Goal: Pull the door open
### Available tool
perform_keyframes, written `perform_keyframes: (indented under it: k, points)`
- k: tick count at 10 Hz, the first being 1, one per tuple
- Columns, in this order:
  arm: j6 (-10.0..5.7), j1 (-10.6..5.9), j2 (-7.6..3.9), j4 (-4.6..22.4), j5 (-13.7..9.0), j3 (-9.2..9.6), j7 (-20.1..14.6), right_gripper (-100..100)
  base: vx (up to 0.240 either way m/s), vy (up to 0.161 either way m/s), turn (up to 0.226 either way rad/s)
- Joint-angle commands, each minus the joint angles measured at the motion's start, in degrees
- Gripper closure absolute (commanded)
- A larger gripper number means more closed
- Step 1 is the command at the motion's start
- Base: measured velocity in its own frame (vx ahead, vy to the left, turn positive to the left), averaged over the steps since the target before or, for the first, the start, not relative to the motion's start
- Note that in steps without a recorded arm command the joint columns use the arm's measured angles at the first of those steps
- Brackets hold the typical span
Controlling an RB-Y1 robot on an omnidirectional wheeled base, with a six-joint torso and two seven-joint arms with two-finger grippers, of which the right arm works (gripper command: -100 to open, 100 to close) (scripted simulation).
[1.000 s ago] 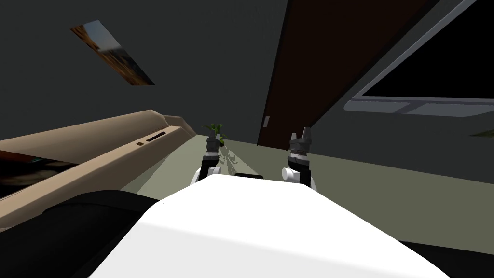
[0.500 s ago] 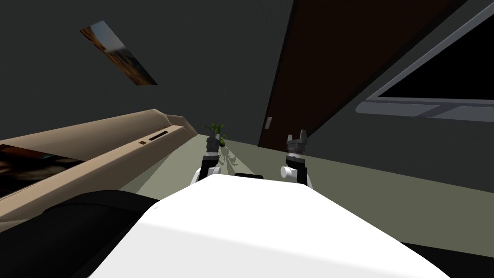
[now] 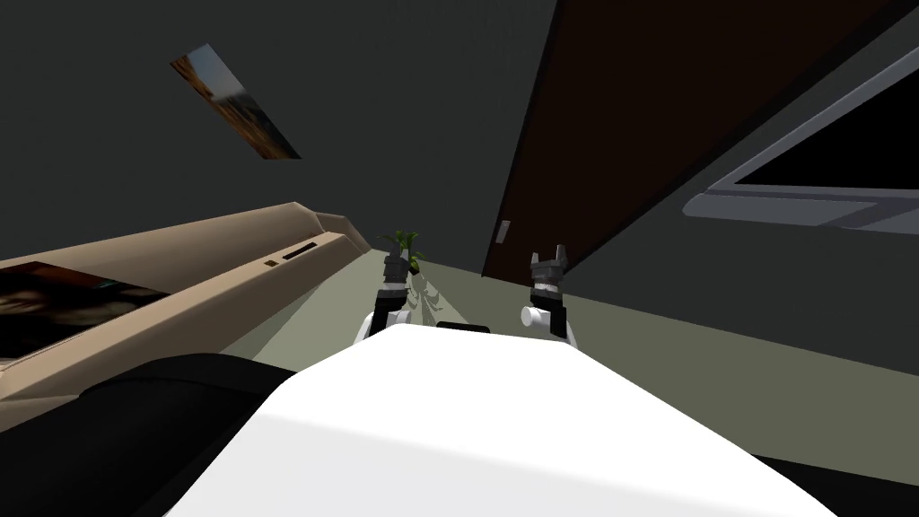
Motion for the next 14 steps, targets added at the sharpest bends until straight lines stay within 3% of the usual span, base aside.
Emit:
perform_keyframes:
  k: [1,8,14]
  points:
    - [0.38,-1.0,-0.31,1.9,-1.57,-0.52,-2.38,-100,0.093,-0.02,0.08]
    - [1.05,-6.3,-1.08,12.06,-8.55,-2.84,-12.32,-100,0.093,-0.035,0.081]
    - [1.62,-10.86,-1.04,20.81,-14.56,-4.84,-20.87,-100,0.097,-0.037,0.081]
